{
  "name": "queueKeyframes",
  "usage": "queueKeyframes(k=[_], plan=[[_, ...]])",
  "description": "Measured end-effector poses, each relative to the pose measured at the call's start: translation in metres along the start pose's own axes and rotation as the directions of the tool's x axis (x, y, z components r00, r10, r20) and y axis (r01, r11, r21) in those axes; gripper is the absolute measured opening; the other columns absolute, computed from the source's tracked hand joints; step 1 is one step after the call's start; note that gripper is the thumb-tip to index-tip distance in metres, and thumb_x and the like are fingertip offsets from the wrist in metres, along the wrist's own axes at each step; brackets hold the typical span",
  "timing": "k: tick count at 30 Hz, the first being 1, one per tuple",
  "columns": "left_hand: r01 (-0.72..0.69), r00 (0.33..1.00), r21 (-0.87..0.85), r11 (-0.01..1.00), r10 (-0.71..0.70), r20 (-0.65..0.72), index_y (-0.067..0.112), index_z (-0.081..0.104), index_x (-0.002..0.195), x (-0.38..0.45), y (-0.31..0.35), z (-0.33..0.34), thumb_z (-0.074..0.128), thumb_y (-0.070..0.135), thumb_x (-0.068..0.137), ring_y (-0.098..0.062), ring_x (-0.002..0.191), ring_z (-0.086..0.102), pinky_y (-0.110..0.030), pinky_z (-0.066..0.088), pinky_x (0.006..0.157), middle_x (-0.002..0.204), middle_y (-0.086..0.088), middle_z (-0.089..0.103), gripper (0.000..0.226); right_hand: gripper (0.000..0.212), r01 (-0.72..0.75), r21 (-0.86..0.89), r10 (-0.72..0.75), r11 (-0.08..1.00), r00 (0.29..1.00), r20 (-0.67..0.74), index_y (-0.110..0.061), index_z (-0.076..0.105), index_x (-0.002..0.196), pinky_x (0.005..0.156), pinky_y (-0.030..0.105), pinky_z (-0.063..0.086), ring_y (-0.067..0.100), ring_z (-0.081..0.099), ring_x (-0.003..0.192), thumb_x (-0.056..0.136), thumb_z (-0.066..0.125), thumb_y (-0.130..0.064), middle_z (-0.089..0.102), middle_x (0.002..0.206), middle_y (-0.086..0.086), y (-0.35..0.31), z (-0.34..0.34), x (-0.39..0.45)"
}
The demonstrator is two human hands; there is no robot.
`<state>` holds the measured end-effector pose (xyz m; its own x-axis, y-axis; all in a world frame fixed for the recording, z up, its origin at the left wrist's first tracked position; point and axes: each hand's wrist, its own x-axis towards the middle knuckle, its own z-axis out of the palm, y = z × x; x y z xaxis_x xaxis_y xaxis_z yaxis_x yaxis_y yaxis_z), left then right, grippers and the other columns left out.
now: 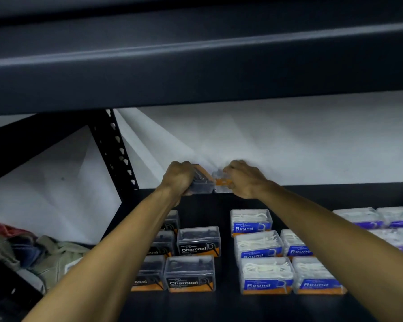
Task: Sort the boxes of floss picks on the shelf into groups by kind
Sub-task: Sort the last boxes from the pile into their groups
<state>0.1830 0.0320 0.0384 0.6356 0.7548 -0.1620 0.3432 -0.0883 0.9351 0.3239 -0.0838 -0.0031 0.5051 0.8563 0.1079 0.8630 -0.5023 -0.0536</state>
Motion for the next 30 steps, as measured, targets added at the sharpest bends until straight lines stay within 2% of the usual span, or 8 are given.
queueKeyframes(k=[5, 8, 12, 15, 19, 23, 25, 30], plan=[[-0.006, 0.999, -0.058, 0.998, 0.009, 0.048, 0.003, 0.063, 0.097, 0.002, -0.005, -0.005, 0.049, 0.04, 0.101, -0.024, 0.072, 0.071, -0.037, 0.061, 0.072, 0.083, -0.012, 0.072, 0.04, 0.053, 0.05, -0.07, -0.051, 0.996, 0.999, -0.004, -0.011, 0.048, 0.13, 0.082, 0.034, 0.043, 0.025, 0.041, 0.118, 0.08, 0.066, -0.011, 0.042, 0.123, 0.007, -0.001, 0.002, 0.0], [0.021, 0.998, -0.126, 0.992, -0.014, 0.053, 0.004, 0.063, 0.097, -0.002, -0.004, -0.008, 0.054, 0.038, 0.099, -0.018, 0.058, 0.068, -0.026, 0.055, 0.051, 0.078, -0.008, 0.07, 0.036, 0.049, 0.133, -0.027, -0.132, 0.991, 0.991, 0.027, -0.017, 0.05, 0.129, 0.084, 0.033, 0.042, 0.022, 0.039, 0.116, 0.082, 0.065, -0.014, 0.043, 0.12, 0.006, 0.006, -0.004, -0.006], [0.061, 0.996, -0.16, 0.985, -0.049, 0.078, 0.003, 0.061, 0.108, -0.005, -0.002, -0.01, 0.046, 0.04, 0.102, -0.025, 0.067, 0.071, -0.032, 0.059, 0.057, 0.091, -0.015, 0.072, 0.041, 0.042, 0.131, 0.156, -0.138, 0.979, 0.99, 0.038, -0.023, 0.052, 0.128, 0.079, 0.029, 0.041, 0.023, 0.043, 0.116, 0.086, 0.054, -0.02, 0.043, 0.121, 0.004, 0.018, -0.006, -0.01], [0.027, 0.995, -0.17, 0.985, -0.01, 0.101, 0.005, 0.058, 0.102, -0.011, -0.001, -0.01, 0.038, 0.041, 0.104, -0.024, 0.057, 0.068, -0.032, 0.057, 0.047, 0.08, -0.016, 0.067, 0.041, 0.062, 0.125, 0.175, -0.122, 0.977, 0.992, -0.027, -0.027, 0.042, 0.14, 0.078, 0.022, 0.041, 0.019, 0.041, 0.119, 0.084, 0.058, -0.006, 0.042, 0.129, 0.003, 0.024, -0.006, -0.014], [0.014, 0.996, -0.132, 0.991, -0.002, 0.088, 0.007, 0.059, 0.102, -0.009, -0.004, -0.011, 0.031, 0.042, 0.105, -0.024, 0.067, 0.067, -0.032, 0.056, 0.055, 0.084, -0.014, 0.066, 0.045, 0.042, -0.16, 0.162, 0.183, 0.974, 0.974, -0.135, -0.013, 0.053, 0.124, 0.08, 0.034, 0.044, 0.025, 0.056, 0.109, 0.096, 0.042, -0.042, 0.057, 0.124, 0.009, 0.016, -0.009, -0.016], [0.076, 0.991, -0.301, 0.951, -0.04, 0.125, 0.014, 0.063, 0.086, -0.014, -0.002, -0.015, 0.031, 0.031, 0.103, -0.022, 0.064, 0.065, -0.031, 0.053, 0.06, 0.075, -0.007, 0.068, 0.04, 0.083, -0.414, 0.159, 0.4, 0.897, 0.91, 0.109, -0.008, 0.064, 0.103, 0.082, 0.035, 0.047, 0.029, 0.062, 0.093, 0.084, 0.02, -0.076, 0.065, 0.105, 0.011, -0.008, -0.01, -0.015], [0.086, 0.989, -0.336, 0.938, -0.04, 0.141, 0.014, 0.064, 0.082, -0.017, -0.002, -0.018, 0.031, 0.027, 0.1, -0.021, 0.063, 0.065, -0.031, 0.052, 0.062, 0.074, -0.007, 0.069, 0.04, 0.074, -0.454, 0.222, 0.427, 0.863, 0.89, 0.161, -0.01, 0.064, 0.1, 0.082, 0.037, 0.054, 0.029, 0.066, 0.088, 0.08, 0.036, -0.076, 0.067, 0.098, 0.009, -0.016, -0.007, -0.013], [0.043, 0.986, -0.281, 0.959, 0.005, 0.167, 0.009, 0.062, 0.093, -0.021, -0.001, -0.03, 0.039, 0.024, 0.1, -0.022, 0.06, 0.065, -0.033, 0.054, 0.061, 0.068, -0.007, 0.068, 0.027, 0.036, -0.535, 0.463, 0.469, 0.706, 0.844, 0.261, -0.004, 0.063, 0.095, 0.057, 0.03, 0.059, 0.025, 0.068, 0.062, 0.079, 0.064, -0.036, 0.065, 0.076, 0.009, -0.026, -0.006, -0.007]])
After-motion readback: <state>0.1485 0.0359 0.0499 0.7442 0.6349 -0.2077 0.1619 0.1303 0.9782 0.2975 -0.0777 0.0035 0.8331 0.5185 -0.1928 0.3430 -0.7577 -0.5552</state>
